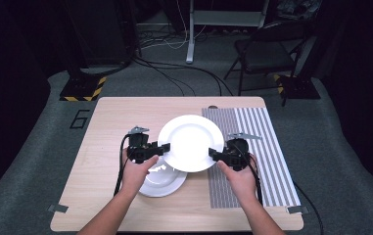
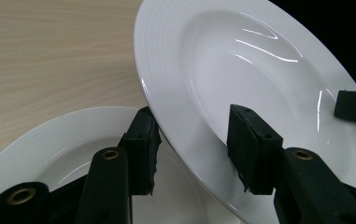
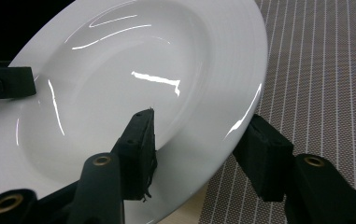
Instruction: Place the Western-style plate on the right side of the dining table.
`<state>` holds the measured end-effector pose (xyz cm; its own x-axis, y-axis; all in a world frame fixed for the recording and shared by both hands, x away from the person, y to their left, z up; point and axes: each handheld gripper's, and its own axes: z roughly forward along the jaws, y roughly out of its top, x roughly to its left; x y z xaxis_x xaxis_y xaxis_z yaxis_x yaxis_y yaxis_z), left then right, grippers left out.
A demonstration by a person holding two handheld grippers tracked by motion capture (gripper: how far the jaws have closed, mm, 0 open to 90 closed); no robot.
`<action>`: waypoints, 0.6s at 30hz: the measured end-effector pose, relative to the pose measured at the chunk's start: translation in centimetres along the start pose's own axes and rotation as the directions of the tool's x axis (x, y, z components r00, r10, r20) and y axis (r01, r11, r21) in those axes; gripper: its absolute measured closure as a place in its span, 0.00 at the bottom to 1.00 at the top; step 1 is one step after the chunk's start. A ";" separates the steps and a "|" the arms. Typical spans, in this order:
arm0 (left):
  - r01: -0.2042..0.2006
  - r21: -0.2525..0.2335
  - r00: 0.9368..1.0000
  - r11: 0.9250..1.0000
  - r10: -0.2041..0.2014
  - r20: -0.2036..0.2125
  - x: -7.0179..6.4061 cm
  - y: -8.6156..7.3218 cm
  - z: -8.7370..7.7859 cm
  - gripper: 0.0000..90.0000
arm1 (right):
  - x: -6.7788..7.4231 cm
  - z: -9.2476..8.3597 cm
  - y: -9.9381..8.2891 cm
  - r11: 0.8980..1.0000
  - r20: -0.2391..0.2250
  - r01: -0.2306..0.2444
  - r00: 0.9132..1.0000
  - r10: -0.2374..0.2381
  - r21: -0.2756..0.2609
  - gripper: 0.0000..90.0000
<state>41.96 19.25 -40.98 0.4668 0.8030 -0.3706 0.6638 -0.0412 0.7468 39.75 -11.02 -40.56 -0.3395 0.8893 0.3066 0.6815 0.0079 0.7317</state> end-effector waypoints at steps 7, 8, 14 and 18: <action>-0.009 0.011 1.000 1.000 0.009 0.024 -1.1 0.4 1.1 0.60 | -1.1 -1.2 -0.3 1.000 0.022 -0.012 1.000 0.012 -0.015 0.54; -0.011 0.010 1.000 1.000 0.011 0.028 -1.2 0.5 1.2 0.60 | -1.2 -1.4 -0.3 1.000 0.025 -0.015 1.000 0.015 -0.018 0.54; -0.022 0.013 0.998 1.000 0.021 0.056 -2.1 0.8 2.3 0.60 | -2.0 -2.5 -0.6 0.999 0.042 -0.032 0.999 0.034 -0.032 0.54; -0.036 0.024 0.997 0.999 0.034 0.072 -2.8 1.0 3.1 0.60 | -2.5 -3.2 -0.9 0.998 0.064 -0.044 0.997 0.046 -0.037 0.54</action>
<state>43.10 15.11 -40.95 0.5298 0.7562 -0.3840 0.6604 -0.0838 0.7462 37.96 -14.75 -40.02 -0.2656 0.9160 0.3007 0.6712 -0.0482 0.7397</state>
